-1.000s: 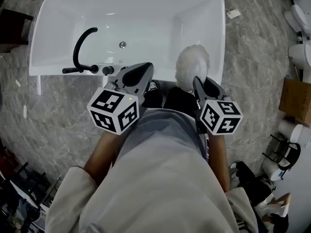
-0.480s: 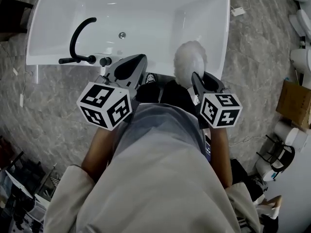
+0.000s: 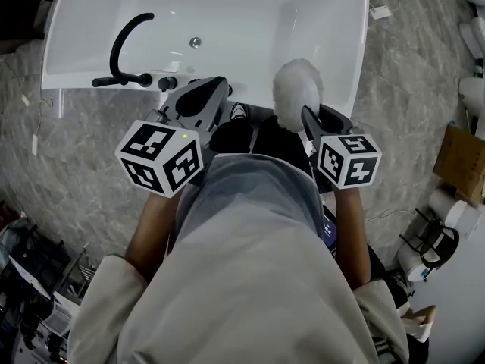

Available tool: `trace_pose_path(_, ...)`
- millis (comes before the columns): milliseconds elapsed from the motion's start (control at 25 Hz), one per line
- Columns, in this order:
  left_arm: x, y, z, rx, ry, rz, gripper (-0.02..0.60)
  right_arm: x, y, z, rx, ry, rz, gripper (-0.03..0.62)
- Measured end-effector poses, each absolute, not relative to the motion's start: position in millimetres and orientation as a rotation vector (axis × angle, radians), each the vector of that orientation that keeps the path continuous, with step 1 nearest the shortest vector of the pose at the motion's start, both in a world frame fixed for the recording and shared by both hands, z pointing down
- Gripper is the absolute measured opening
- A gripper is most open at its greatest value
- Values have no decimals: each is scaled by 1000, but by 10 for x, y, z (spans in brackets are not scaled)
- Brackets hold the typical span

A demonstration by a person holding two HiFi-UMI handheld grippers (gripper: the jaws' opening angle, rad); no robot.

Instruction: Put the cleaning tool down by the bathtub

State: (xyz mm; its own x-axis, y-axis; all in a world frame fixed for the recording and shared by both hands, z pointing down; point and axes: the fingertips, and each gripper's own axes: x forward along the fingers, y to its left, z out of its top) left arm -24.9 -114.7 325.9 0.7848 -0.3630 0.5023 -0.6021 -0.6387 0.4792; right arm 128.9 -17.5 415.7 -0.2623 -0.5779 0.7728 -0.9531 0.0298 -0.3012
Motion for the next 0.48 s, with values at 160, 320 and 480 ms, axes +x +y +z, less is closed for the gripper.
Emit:
trace_pose_path(160,-244,-1129,3278,2315,-712,483,9,1289,-173,4206,1529,-1870,1137,80)
trace_pose_path(320,-215,-1116,3300,2308,-711,487,9,1301,-157,4285,1494,-1871,1149,80)
trace_pose_path(480,-215,-1125,3319,2307,-713,495,9,1309,-162,4366,1467,-1867,1151,80)
